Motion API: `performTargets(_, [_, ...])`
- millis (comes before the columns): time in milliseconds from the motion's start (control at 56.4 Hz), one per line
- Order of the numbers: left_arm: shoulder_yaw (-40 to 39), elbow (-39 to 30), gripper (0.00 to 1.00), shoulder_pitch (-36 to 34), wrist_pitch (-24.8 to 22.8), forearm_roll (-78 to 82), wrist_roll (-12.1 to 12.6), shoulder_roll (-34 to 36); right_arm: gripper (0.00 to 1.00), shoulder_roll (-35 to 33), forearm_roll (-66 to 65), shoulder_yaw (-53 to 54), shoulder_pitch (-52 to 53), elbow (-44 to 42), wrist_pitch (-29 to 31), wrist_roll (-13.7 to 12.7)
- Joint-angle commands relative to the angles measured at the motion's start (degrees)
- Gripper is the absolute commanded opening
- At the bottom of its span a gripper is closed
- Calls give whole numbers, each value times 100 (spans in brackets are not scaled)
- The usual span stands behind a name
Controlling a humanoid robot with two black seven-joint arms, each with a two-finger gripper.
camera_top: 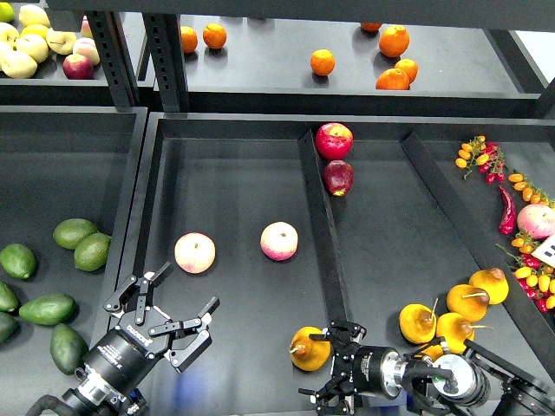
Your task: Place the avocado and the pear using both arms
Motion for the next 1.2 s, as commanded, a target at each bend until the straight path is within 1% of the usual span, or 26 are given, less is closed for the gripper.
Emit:
performTargets(0, [6, 0, 99, 2, 0, 6, 0, 0, 99, 13, -24, -9, -17, -37, -131, 0])
performTargets(478, [6, 0, 99, 2, 0, 6, 0, 0, 99, 22, 2, -124, 36, -37, -202, 0])
performTargets(868, [6, 0, 99, 2, 0, 6, 0, 0, 99, 39, 345, 87, 273, 77, -220, 0])
performTargets(921, [6, 0, 99, 2, 0, 6, 0, 0, 93, 39, 345, 87, 273, 77, -220, 0])
performTargets(974, [-2, 0, 99, 2, 0, 6, 0, 0, 83, 57, 354, 96, 264, 94, -211, 0])
performTargets(992, [-2, 0, 99, 2, 0, 6, 0, 0, 79, 57, 362, 105, 264, 112, -211, 0])
performTargets(1010, [-2, 0, 99, 2, 0, 6, 0, 0, 71, 57, 458, 105, 247, 129, -193, 0])
performTargets(1081, [-2, 0, 99, 2, 0, 6, 0, 0, 68, 75, 591, 96, 247, 130, -158, 0])
performTargets(1134, [-2, 0, 99, 2, 0, 6, 0, 0, 64, 83, 635, 87, 264, 138, -149, 0])
performTargets(1169, [-2, 0, 99, 2, 0, 6, 0, 0, 59, 83, 644, 87, 273, 147, -141, 0])
performTargets(1187, [-2, 0, 99, 2, 0, 6, 0, 0, 59, 92, 644, 87, 273, 147, -141, 0])
